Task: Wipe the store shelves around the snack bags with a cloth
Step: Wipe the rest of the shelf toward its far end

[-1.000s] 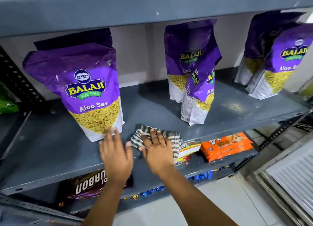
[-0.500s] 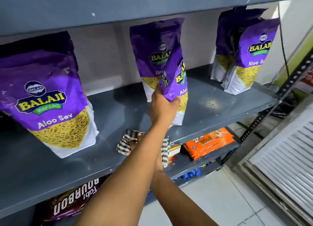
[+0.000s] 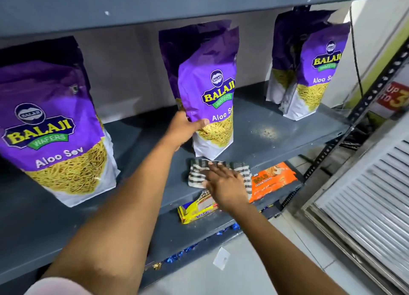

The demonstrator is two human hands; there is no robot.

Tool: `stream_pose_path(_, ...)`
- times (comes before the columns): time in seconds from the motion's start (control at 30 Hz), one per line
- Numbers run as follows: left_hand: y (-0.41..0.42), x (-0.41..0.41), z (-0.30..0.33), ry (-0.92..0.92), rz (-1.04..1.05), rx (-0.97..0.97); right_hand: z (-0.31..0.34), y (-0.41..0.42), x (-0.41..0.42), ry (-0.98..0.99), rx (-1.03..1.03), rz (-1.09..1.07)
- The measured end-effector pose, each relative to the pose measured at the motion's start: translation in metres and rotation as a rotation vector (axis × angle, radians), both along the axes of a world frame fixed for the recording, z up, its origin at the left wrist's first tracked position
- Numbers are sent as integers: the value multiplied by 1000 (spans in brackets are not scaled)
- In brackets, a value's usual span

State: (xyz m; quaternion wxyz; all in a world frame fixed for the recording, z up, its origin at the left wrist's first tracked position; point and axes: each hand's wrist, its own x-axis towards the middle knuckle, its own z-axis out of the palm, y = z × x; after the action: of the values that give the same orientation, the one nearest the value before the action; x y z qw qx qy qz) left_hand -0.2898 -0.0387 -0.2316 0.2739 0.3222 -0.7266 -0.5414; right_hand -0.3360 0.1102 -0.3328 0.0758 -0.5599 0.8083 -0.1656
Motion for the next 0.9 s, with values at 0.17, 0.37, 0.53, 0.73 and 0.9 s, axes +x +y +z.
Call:
stream_pose_path(0.17, 24, 43, -36, -184, 200, -66, 11, 25, -53, -4, 43, -229)
stream_pose_path(0.37, 56, 92, -108, -773, 385, -417, 17, 5, -14, -11, -90, -169)
stream_pose_path(0.53, 66, 54, -101, -827, 378, -460, 2, 7, -28, 12, -82, -54)
stream_pose_path(0.73, 72, -2, -108, -919, 470, -335, -7, 25, -115, 97, -75, -120)
stream_pose_path(0.9, 69, -15, -115, -1038, 544, -346, 21, 25, -165, -80, -52, -77)
